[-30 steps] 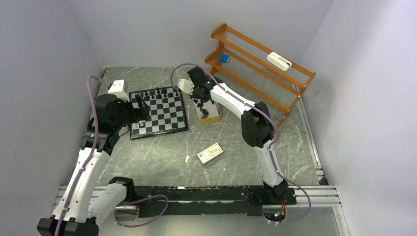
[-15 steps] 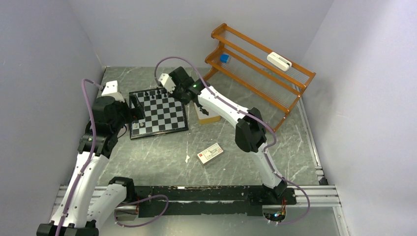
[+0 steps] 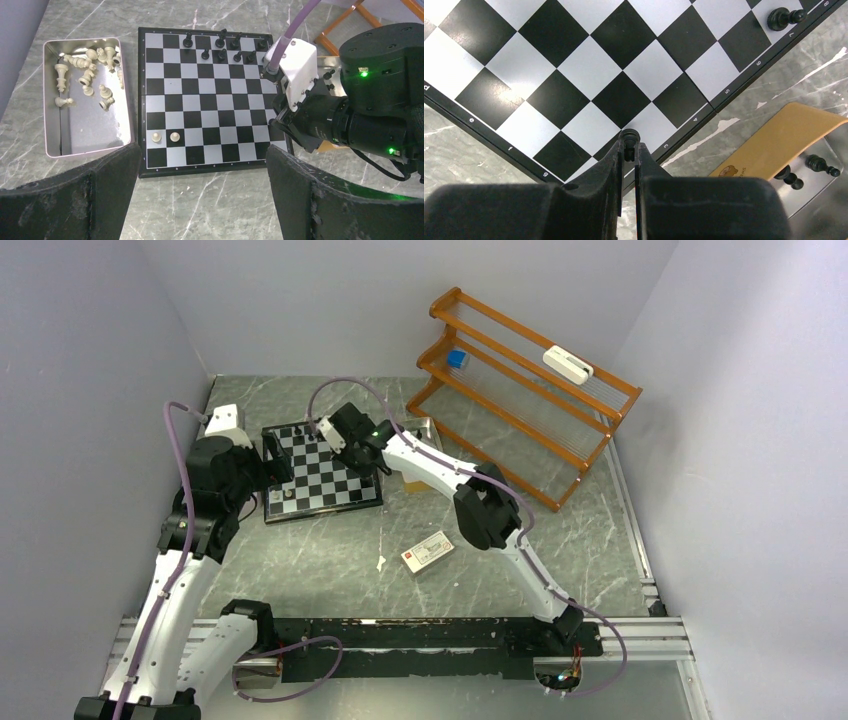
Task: Set up the chess pieces on the board
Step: Place the chess piece on the chessboard.
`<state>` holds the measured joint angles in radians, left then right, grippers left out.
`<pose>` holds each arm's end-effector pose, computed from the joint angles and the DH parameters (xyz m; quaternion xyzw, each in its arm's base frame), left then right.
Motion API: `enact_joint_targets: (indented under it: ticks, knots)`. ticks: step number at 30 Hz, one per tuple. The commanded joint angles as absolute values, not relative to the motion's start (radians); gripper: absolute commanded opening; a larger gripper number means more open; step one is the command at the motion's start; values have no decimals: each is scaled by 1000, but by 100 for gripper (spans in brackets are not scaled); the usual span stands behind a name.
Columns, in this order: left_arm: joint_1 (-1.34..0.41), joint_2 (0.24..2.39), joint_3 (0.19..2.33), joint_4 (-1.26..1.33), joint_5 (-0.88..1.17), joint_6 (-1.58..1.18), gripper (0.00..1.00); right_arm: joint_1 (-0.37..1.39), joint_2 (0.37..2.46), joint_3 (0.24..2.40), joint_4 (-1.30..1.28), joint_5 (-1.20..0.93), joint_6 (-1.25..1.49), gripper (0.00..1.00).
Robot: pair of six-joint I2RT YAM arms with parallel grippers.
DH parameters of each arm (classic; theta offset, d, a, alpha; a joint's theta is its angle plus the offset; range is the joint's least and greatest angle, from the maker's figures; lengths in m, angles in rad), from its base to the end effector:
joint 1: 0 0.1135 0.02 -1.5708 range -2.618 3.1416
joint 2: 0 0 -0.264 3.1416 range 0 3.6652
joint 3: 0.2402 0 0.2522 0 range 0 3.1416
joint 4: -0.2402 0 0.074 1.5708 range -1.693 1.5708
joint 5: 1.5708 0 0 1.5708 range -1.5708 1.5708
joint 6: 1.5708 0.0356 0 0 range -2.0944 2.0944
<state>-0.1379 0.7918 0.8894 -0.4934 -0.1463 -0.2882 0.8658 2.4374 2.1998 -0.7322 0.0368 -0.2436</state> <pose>0.1723 -0.0187 0.3428 -0.1027 0.8247 -0.0574 0.5532 0.3479 0.4069 0.1947 -0.4984 0.8147 0.0739 0.2871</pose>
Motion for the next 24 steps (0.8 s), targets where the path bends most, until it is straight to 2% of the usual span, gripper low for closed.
enact_joint_targets:
  ticks: [1, 8, 16, 24]
  knots:
    - [-124, 777, 914, -492, -162, -290, 100, 876, 2471, 2243, -737, 40, -198, 10]
    - [-123, 773, 911, -492, -159, -289, 100, 880, 2505, 2280, -747, 59, -193, 14]
    - [-123, 795, 906, -484, -130, -287, 100, 880, 2456, 2264, -715, 48, -185, 36]
    - [-123, 831, 912, -475, -37, -290, 100, 829, 2245, 2022, -570, -8, -118, 46]
